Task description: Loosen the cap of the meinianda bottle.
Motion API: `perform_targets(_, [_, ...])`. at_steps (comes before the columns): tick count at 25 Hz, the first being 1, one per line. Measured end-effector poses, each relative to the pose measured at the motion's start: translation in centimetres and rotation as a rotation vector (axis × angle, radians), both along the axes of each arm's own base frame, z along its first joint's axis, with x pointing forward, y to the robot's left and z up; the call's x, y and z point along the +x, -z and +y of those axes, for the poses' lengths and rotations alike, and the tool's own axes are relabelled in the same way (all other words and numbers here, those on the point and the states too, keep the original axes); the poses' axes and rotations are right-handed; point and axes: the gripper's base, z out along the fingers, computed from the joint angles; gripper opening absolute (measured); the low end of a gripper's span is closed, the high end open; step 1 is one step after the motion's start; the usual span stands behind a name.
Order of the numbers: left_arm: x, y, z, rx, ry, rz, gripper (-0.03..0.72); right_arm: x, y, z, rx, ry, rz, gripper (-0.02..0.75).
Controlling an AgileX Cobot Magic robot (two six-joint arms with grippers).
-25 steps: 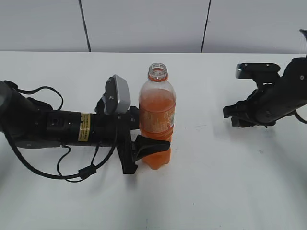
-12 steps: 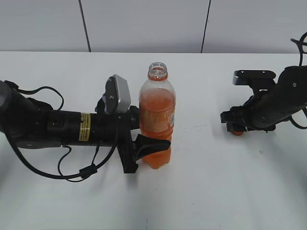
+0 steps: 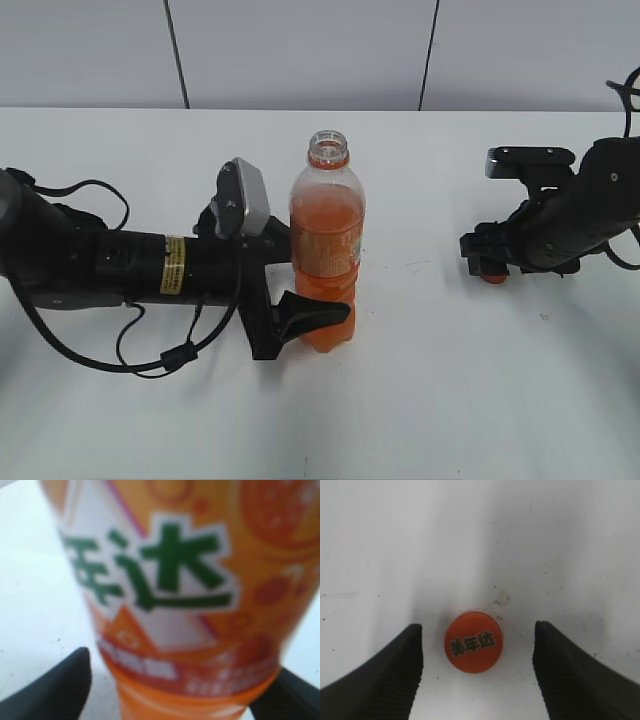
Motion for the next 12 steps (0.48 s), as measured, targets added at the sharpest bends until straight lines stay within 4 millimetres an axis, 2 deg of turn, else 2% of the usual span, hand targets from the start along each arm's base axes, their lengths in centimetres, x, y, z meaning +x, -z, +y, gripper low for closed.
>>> perform_targets(2, [0.4, 0.1, 0.6, 0.013, -0.020, 0.005, 0.636, 0.0, 0.0, 0.0, 0.000, 0.000, 0.002, 0.515])
perform_targets(4, [0.5, 0.2, 1.2, 0.022, -0.010, 0.004, 0.645, 0.0, 0.0, 0.0, 0.000, 0.001, 0.004, 0.515])
perform_targets(7, [0.7, 0.1, 2.6, 0.045, 0.015, 0.027, 0.641, -0.1, -0.8, 0.0, 0.004, 0.000, -0.011, 0.515])
perform_targets(12, [0.7, -1.4, 5.9, 0.114, 0.057, 0.108, 0.575, -0.2, -3.7, 0.0, 0.018, -0.003, -0.083, 0.515])
